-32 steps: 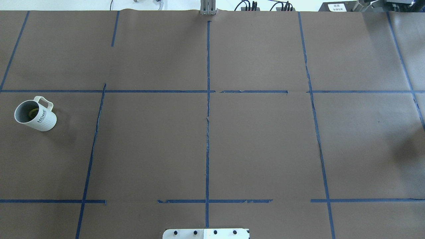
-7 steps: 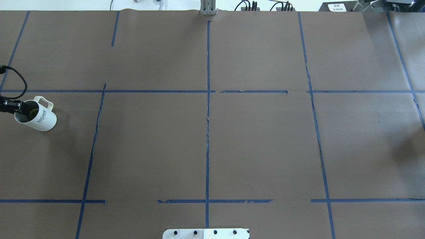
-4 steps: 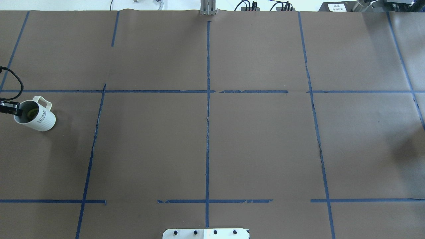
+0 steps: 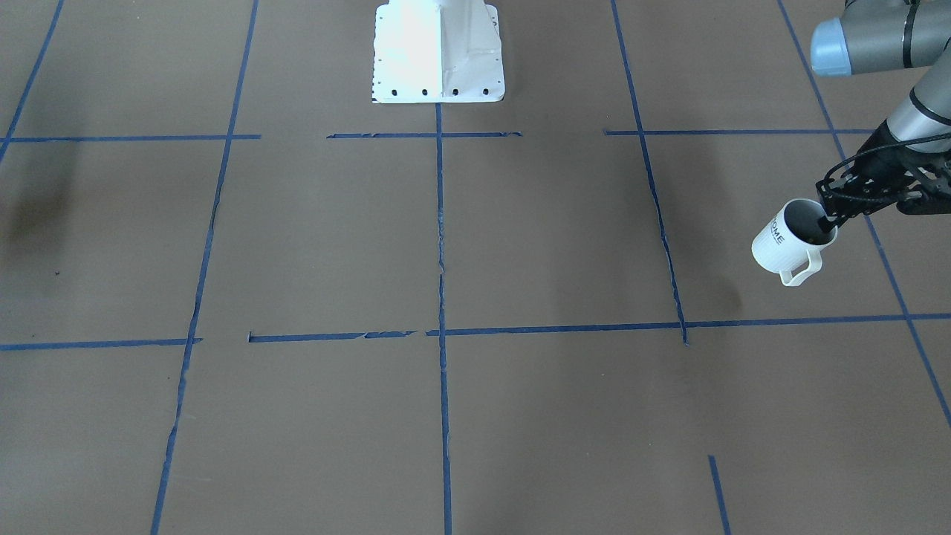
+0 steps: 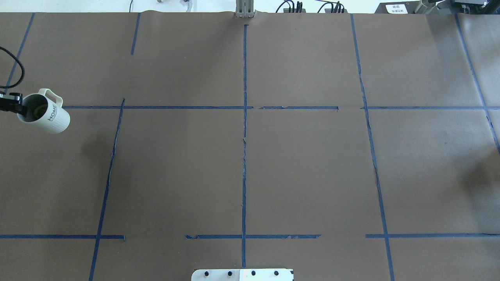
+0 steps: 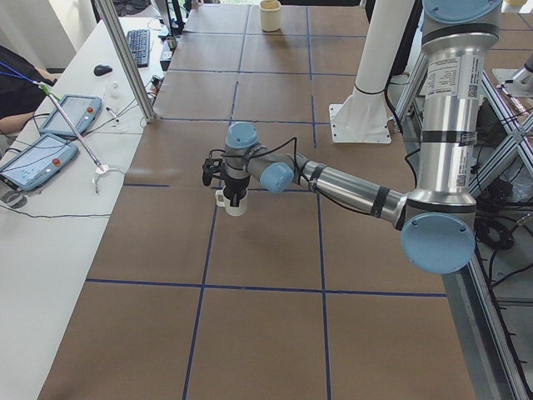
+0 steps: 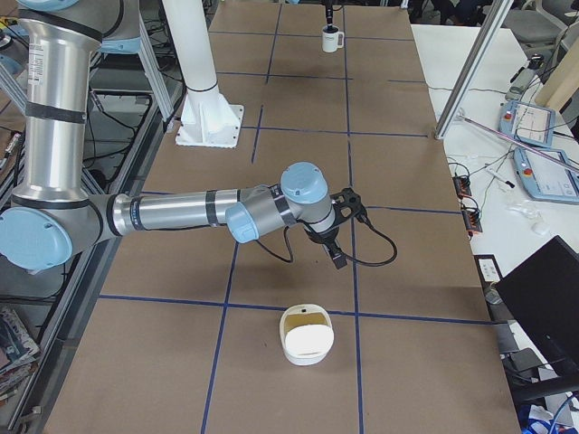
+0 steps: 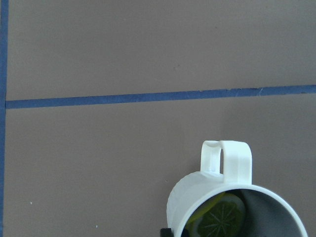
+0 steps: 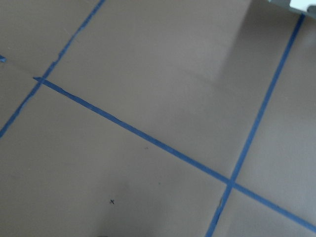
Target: Left arm hands cup to right arm to dump lemon
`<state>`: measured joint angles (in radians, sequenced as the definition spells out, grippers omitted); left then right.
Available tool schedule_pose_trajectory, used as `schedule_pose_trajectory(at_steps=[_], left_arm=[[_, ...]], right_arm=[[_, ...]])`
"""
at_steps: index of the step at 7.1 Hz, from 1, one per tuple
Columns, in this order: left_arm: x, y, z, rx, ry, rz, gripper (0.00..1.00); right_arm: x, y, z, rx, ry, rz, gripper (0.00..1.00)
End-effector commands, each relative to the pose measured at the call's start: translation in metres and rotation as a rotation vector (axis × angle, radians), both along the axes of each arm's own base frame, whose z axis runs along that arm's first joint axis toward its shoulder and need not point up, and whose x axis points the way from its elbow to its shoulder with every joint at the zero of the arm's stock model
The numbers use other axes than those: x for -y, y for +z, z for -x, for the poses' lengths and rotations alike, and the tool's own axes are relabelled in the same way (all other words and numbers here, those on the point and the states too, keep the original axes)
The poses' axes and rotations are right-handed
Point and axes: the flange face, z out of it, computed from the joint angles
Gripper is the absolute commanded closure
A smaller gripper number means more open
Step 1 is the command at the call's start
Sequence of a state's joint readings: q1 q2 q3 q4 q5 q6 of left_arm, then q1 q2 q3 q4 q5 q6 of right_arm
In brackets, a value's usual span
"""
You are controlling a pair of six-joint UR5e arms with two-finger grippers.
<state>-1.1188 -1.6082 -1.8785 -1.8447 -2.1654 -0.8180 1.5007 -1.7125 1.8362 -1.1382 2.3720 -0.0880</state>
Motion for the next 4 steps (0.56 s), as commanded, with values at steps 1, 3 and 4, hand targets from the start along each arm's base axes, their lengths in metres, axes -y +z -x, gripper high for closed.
schedule_pose_trajectory(at_steps=[1,3,4], left_arm=[[0.017,-0.085,-0.014,-0.098,-0.163,0.113,1.0],[0.018,-0.159,-0.066,-0.198,-0.255,0.252,1.0],[0.016,-0.19,-0.093,-0.244,-0.326,0.372,1.0]], right_arm=[[0.026,-0.057,0.046,0.045,-0.077,-0.228,0.01],[0.043,-0.137,0.134,0.227,-0.108,-0.302,0.03],[0.047,-0.179,0.182,0.296,-0.097,-0.381,0.04]])
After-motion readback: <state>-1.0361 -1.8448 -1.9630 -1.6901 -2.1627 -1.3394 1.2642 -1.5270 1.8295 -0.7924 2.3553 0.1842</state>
